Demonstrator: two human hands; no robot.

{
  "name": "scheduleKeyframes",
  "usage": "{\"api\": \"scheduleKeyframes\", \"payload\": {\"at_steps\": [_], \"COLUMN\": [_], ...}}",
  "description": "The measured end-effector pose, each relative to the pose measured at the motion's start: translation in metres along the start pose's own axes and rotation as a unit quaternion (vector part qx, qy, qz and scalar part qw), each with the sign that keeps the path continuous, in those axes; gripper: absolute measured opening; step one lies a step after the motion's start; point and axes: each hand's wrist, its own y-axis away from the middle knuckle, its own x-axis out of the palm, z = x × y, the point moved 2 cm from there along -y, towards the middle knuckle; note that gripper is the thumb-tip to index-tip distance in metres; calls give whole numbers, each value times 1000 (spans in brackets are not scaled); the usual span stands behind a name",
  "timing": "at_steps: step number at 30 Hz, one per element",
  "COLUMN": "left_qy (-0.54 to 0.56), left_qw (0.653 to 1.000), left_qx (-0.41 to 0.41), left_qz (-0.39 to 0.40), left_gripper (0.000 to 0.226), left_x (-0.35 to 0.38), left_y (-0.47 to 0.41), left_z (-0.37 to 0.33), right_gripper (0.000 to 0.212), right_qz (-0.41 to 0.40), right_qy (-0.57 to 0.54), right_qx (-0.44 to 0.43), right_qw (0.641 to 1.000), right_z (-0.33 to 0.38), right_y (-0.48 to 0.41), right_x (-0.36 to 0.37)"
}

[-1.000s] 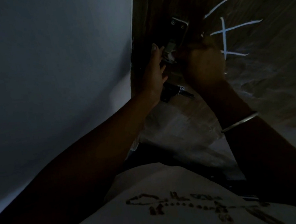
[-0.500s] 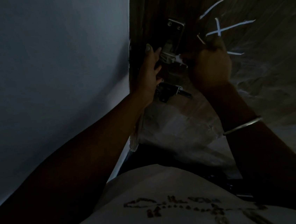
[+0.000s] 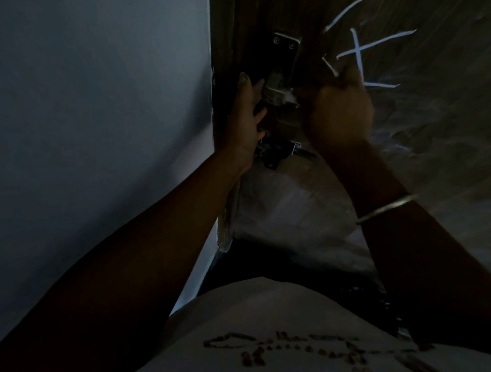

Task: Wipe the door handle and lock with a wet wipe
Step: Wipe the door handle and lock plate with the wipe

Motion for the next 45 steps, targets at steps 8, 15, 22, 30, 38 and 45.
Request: {"api": "scheduleKeyframes", "payload": {"at_steps": [8, 15, 22, 30, 38, 45], "left_qy": [-1, 20, -3, -11, -4, 5], "left_qw": [1000, 1000, 1000, 1000, 1000, 1000], "left_qx": [4, -7, -4, -4, -1, 13], "left_qz": [-3, -14, -6, -12, -20, -22], "left_gripper": [51, 49, 50, 47, 48, 48], "left_x": [1, 0, -1, -2, -2, -2], "left_y": [0, -1, 0, 1, -1, -2], "left_z": [6, 3, 1, -1, -1, 0], "right_gripper": [30, 12, 17, 9, 13, 23], "right_qz": [-40, -39, -57, -39, -40, 1], "right_qy": [-29, -29, -7, -49, -56, -6], "right_qx": [35, -26, 84, 31, 50, 126], "right_qw": [998, 999, 995, 998, 996, 992], "right_z": [3, 42, -9, 37, 40, 0], "right_y": [5, -15, 16, -1, -3, 10], "right_x": [8, 2, -4, -9, -12, -13]}}
